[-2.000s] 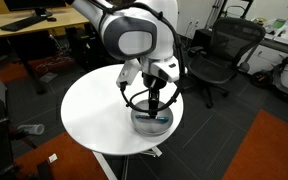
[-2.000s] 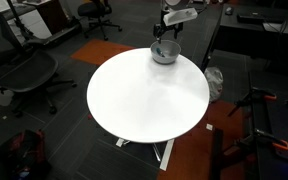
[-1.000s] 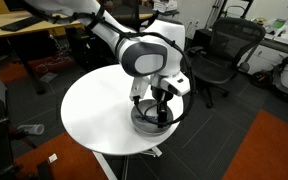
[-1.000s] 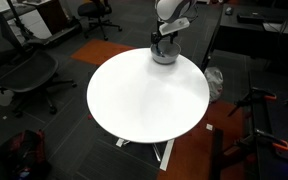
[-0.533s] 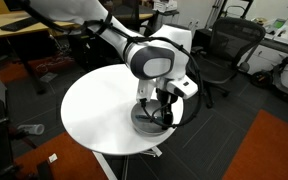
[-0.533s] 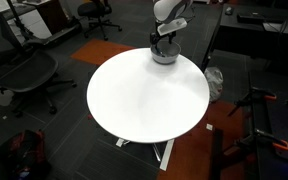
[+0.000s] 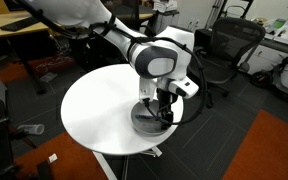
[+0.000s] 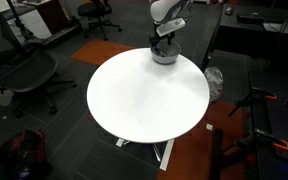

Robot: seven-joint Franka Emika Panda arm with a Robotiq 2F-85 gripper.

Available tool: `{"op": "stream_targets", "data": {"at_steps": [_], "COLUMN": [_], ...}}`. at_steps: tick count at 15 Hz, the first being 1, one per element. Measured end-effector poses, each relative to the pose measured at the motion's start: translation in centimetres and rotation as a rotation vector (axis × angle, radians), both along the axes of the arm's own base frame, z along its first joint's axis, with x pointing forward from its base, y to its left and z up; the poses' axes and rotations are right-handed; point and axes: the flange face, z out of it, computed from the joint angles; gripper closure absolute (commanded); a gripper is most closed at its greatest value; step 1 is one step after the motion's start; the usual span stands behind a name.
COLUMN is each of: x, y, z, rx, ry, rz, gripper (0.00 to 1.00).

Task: Remove the marker from the mug cup and place it on the table

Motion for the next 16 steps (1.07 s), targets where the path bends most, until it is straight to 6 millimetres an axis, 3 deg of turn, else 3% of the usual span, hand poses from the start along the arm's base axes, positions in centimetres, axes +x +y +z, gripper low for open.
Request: {"op": "stream_targets", "data": {"at_steps": [6, 7, 8, 16], "x": [-0.1, -0.1, -0.1, 0.4], "y": [0.4, 0.4, 0.5, 1.1], "z": [-0.6, -0.7, -0.8, -0.8], "rx": [0.014, 0.016, 0.018, 0.026], "ry": [0.027, 0.029, 0.032, 0.033], "rz": [0.013, 0.014, 0.015, 0.023], "gripper": [0.0, 0.08, 0.27, 0.88]}}
